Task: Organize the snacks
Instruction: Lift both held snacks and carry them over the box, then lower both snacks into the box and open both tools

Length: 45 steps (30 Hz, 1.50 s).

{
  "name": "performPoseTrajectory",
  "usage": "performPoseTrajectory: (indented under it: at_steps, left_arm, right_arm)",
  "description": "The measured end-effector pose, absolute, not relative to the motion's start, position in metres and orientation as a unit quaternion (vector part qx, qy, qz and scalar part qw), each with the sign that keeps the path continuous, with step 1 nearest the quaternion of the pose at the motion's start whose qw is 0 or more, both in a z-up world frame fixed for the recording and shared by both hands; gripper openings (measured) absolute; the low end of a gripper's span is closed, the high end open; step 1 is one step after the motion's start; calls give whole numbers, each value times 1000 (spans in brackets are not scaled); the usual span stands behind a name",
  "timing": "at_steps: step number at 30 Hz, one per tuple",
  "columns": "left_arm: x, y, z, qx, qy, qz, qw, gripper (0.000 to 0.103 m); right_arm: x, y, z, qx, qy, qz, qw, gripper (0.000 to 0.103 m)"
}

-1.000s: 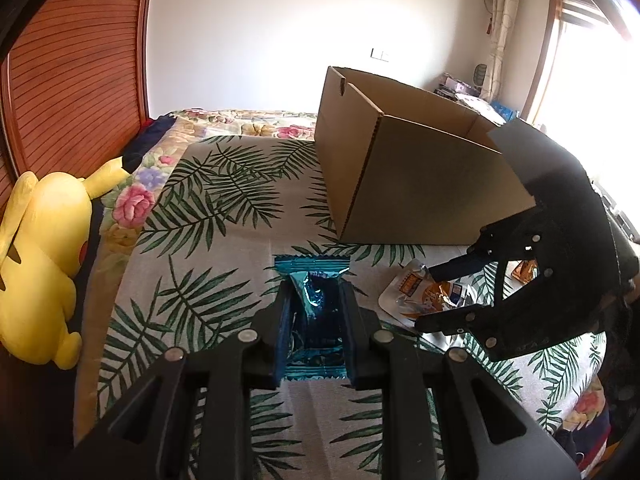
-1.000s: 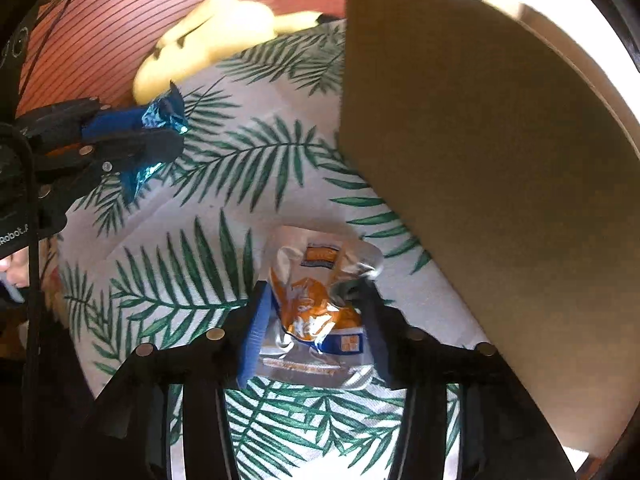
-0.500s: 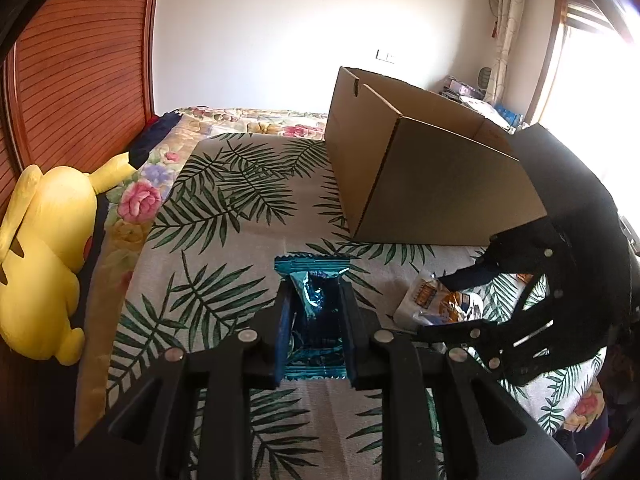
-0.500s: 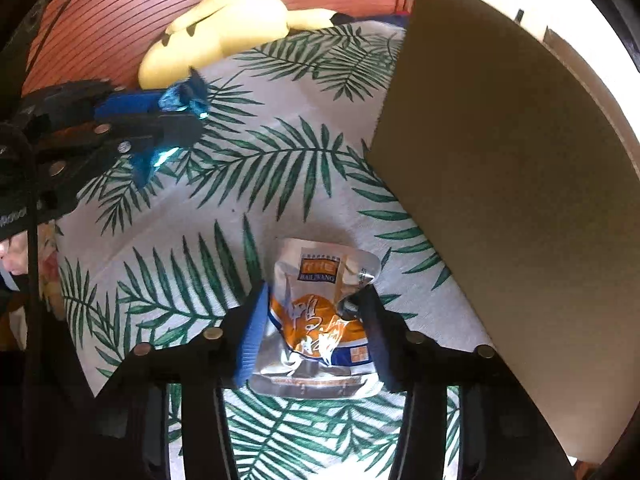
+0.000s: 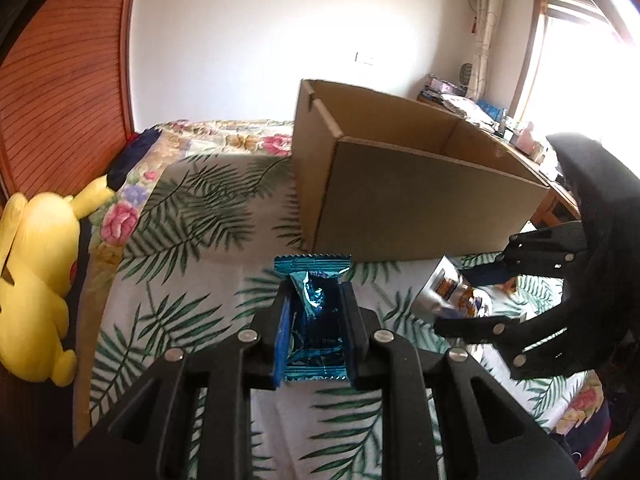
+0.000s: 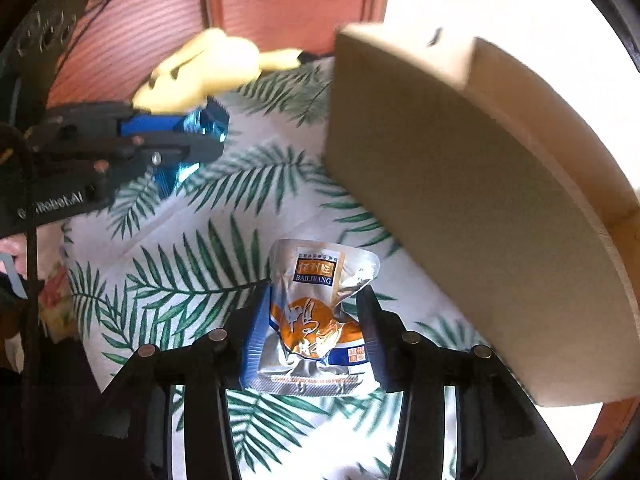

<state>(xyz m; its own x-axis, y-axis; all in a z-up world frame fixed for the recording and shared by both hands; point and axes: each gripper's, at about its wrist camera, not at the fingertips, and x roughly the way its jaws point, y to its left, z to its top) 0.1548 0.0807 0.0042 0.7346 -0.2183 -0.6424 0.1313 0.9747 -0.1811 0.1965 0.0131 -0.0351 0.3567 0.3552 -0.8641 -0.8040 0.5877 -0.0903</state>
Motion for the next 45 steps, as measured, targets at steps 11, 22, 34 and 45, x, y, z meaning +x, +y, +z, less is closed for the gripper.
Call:
performPoseTrajectory:
  at_steps: [11, 22, 34, 45]
  left_arm:
    - [170, 34, 44, -38, 320, -132, 937, 20]
    - [192, -5, 70, -13, 300, -160, 940, 20]
    - [224, -21, 97, 0, 276, -167, 947, 20]
    - [269, -16, 93, 2, 284, -152, 947, 20]
  right_arm:
    - [196, -58, 18, -205, 386, 334, 835, 44]
    - [201, -101, 51, -169, 359, 309, 864, 44]
    - [230, -120, 92, -149, 308, 298, 891, 44]
    - [275, -120, 96, -135, 289, 282, 905, 44]
